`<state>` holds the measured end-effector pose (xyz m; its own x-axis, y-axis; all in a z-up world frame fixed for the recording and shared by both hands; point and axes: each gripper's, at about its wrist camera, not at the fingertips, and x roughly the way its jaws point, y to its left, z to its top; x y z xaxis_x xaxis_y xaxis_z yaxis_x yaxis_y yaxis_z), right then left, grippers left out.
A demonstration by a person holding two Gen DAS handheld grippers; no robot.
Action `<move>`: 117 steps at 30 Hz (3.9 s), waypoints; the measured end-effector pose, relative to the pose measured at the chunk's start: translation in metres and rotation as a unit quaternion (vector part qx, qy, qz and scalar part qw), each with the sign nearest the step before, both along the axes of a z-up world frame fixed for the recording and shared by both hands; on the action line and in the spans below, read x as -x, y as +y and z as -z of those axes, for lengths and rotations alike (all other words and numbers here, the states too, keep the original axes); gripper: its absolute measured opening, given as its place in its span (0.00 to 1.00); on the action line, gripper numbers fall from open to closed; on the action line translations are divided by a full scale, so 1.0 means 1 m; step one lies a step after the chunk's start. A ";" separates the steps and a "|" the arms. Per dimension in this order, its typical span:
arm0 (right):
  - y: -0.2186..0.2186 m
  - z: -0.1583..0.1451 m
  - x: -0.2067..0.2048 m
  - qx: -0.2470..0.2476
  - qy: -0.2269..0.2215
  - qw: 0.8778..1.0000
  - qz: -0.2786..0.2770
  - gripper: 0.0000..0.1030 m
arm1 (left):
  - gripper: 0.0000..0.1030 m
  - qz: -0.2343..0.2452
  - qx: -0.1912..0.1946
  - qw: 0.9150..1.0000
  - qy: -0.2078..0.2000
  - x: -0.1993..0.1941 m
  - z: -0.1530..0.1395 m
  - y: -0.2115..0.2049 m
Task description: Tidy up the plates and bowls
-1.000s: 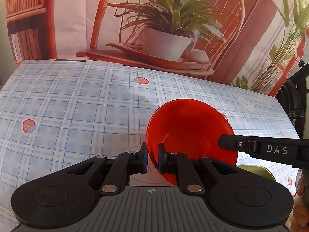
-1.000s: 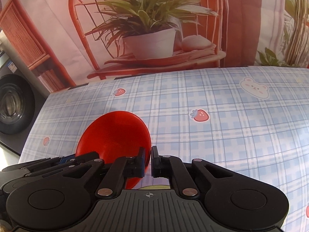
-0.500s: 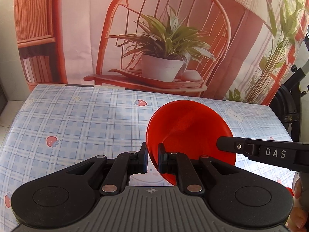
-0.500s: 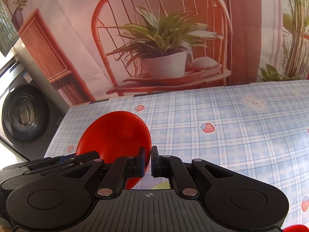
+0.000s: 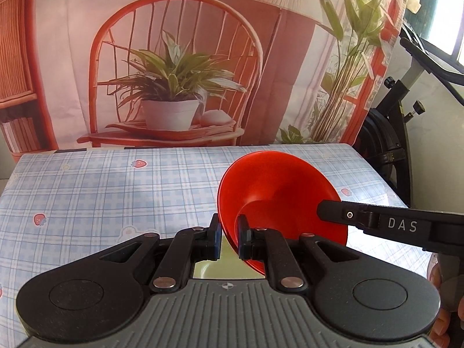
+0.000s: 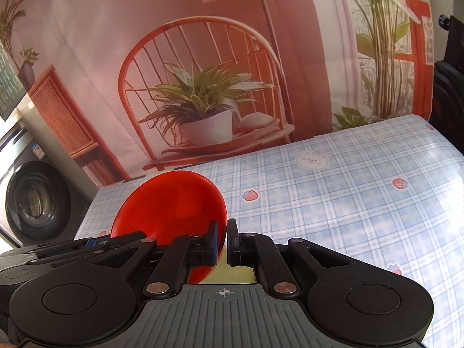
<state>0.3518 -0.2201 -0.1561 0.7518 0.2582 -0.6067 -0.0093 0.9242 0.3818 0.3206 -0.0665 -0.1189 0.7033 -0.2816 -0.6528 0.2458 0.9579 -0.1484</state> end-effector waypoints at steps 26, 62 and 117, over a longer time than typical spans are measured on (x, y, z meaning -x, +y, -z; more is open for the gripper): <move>-0.121 0.075 0.108 -0.039 0.049 0.990 0.124 0.06 | 0.13 0.096 -0.013 0.993 0.064 0.039 0.066 -0.113; -0.117 0.086 0.112 -0.008 0.057 0.990 0.127 0.09 | 0.21 0.085 -0.006 0.994 0.075 0.046 0.076 -0.106; -0.093 0.016 0.118 0.001 0.006 0.990 0.138 0.09 | 0.16 0.124 0.033 0.991 0.027 0.045 0.007 -0.083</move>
<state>0.2333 -0.3129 -0.1716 0.7859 0.0428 -0.6168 0.2488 0.8914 0.3789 0.2760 -0.1499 -0.1261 0.5709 -0.4854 -0.6622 0.4625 0.8565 -0.2290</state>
